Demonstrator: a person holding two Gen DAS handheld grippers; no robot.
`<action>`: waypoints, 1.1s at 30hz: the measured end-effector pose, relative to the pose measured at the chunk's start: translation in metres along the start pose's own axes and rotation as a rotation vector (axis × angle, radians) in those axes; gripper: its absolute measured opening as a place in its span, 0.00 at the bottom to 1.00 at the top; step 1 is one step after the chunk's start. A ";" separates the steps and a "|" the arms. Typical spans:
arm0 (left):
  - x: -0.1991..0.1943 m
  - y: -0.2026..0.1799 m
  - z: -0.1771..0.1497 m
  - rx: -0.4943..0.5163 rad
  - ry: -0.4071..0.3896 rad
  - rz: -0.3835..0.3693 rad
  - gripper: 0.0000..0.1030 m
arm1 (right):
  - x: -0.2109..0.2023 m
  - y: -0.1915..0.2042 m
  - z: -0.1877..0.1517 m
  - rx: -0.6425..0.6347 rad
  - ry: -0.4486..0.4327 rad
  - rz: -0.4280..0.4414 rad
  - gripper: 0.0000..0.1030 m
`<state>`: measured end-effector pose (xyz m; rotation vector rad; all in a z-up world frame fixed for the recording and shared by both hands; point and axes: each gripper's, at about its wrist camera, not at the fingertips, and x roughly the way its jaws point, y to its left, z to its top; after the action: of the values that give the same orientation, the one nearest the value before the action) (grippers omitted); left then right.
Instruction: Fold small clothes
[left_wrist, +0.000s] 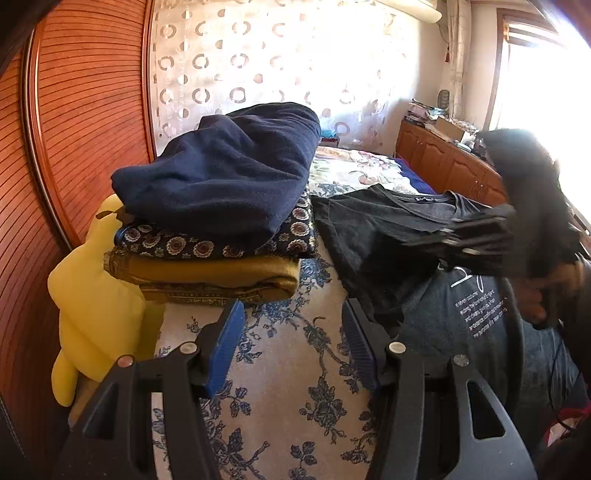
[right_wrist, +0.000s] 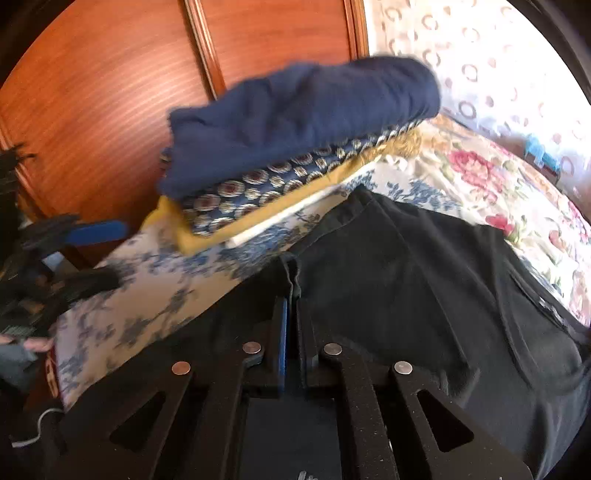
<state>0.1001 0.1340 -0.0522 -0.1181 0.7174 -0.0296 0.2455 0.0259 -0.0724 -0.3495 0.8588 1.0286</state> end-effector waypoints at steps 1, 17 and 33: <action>0.001 -0.002 0.001 0.004 -0.002 -0.008 0.53 | -0.009 0.002 -0.006 -0.002 -0.009 0.002 0.02; 0.026 -0.051 0.013 0.117 0.025 -0.085 0.53 | -0.084 -0.017 -0.096 0.126 -0.014 -0.114 0.39; 0.059 -0.070 -0.004 0.156 0.142 -0.060 0.53 | -0.050 -0.093 -0.074 0.262 -0.004 -0.264 0.25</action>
<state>0.1430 0.0604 -0.0856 0.0118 0.8501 -0.1526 0.2801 -0.0970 -0.0931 -0.2303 0.9048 0.6628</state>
